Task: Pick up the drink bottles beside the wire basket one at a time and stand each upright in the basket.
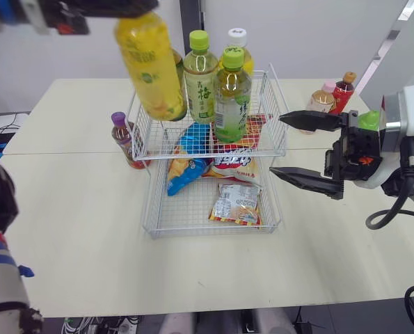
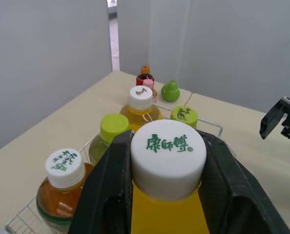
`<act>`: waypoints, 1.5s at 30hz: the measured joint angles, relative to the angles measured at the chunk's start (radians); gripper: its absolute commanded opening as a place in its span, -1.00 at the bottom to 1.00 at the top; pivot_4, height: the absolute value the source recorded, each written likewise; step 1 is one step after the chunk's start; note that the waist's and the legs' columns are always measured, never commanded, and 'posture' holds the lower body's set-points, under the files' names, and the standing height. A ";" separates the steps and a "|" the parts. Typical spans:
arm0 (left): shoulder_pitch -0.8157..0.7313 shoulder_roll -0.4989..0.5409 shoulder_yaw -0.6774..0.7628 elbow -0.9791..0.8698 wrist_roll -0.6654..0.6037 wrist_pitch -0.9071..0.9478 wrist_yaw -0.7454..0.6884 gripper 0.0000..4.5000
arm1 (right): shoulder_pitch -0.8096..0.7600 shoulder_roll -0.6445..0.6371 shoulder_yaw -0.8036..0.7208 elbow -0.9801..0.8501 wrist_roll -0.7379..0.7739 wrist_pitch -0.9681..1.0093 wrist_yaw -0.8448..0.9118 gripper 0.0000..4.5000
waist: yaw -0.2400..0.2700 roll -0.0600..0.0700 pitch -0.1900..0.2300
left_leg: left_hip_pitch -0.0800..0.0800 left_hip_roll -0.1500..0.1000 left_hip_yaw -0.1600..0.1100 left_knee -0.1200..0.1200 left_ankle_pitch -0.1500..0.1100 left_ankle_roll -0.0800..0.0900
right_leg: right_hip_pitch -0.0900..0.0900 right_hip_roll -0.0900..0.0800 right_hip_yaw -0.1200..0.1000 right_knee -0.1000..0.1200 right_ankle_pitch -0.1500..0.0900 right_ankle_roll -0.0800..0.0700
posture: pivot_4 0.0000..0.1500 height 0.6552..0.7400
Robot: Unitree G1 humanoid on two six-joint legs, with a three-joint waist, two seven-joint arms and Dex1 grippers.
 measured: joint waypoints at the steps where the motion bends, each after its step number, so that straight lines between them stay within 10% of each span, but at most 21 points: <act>1: 0.009 -0.021 -0.002 0.000 0.013 -0.015 0.002 -0.39 | 0.003 0.000 0.000 0.000 0.000 0.000 0.000 1.00 | -0.001 0.000 0.000 | 0.000 0.000 0.000 0.000 0.000 0.000 | -0.001 0.000 0.000 0.000 0.000 0.000 | 1.00 1.00; 21: 0.144 -0.216 0.010 -0.026 0.134 -0.149 0.055 -0.39 | 0.038 -0.014 -0.005 -0.004 -0.008 0.000 -0.011 1.00 | 0.000 0.000 0.000 | -0.010 -0.001 0.002 0.004 0.000 0.000 | -0.013 0.000 0.002 0.009 0.000 -0.001 | 1.00 1.00; 31: 0.144 -0.204 0.020 -0.023 0.145 -0.142 -0.010 1.00 | 0.056 -0.020 -0.005 -0.012 -0.010 -0.014 -0.017 1.00 | -0.002 0.000 0.000 | -0.010 0.000 0.002 0.004 0.000 0.000 | -0.013 0.000 0.002 0.010 0.000 -0.001 | 1.00 1.00; 45: 0.243 0.018 0.260 -0.159 0.122 -0.109 0.062 1.00 | 0.086 -0.035 -0.010 -0.028 -0.009 -0.040 0.005 1.00 | -0.002 0.001 0.000 | -0.009 0.000 0.002 0.005 0.000 0.000 | -0.013 0.000 0.002 0.011 0.000 -0.001 | 1.00 1.00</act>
